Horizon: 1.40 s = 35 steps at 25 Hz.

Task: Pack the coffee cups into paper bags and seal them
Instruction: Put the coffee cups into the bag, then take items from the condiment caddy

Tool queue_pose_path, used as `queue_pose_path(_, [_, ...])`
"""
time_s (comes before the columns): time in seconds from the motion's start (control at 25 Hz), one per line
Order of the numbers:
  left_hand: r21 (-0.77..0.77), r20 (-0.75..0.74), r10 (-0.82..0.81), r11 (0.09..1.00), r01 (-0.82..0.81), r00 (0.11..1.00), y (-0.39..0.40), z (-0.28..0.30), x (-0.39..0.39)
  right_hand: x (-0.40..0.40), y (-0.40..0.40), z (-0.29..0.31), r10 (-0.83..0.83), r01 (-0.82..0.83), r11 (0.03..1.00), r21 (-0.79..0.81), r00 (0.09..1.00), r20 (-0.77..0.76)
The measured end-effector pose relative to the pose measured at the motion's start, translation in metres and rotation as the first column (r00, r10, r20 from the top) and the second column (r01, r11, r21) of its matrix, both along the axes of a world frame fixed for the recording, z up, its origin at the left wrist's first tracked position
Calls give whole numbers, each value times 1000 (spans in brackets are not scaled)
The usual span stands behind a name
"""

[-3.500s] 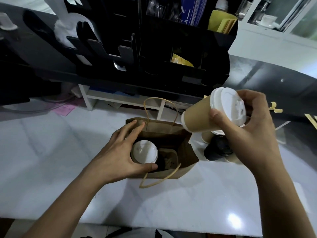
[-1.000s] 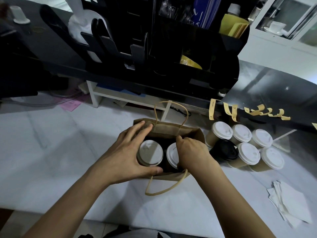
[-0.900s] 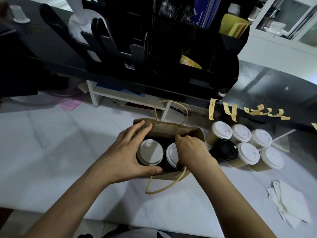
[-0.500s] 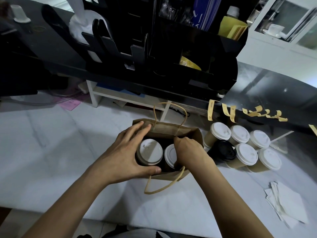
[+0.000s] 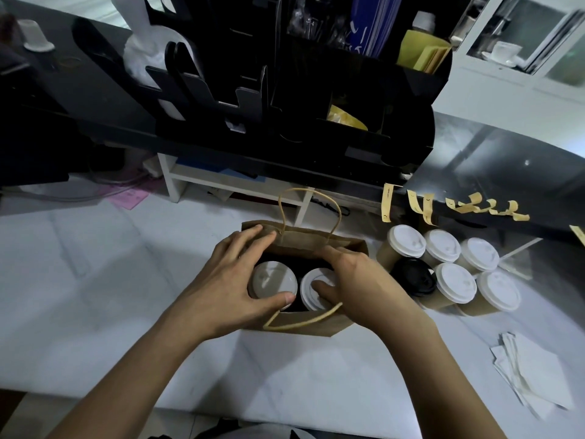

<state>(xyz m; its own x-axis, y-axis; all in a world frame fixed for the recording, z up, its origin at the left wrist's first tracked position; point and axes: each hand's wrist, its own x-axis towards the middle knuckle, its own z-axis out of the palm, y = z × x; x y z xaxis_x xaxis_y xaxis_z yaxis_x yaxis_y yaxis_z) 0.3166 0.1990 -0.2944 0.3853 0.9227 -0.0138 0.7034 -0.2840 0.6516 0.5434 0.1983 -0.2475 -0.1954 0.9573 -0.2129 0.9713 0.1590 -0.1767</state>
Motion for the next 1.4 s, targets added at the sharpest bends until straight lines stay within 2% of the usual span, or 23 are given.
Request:
queue_pose_path(0.16, [24,27,20,999,-21,999,3,2,3,14,-9,16,-27,51,989,138,985,-168])
queue_pose_path(0.32, [96,70,66,993,-72,995,5,7,5,27,-11,19,-49,117,964,237,960,-274])
queue_pose_path(0.72, [234,79,134,961,-149,988,14,39,4,40,-8,27,-71,187,934,304,932,-355])
queue_pose_path(0.96, [316,88,84,943,-108,993,23,73,6,44,3,51,-19,177,906,384,925,-380])
queue_pose_path(1.4, [379,92,-4,925,-31,996,35,108,18,47,20,76,30,188,875,447,899,-436])
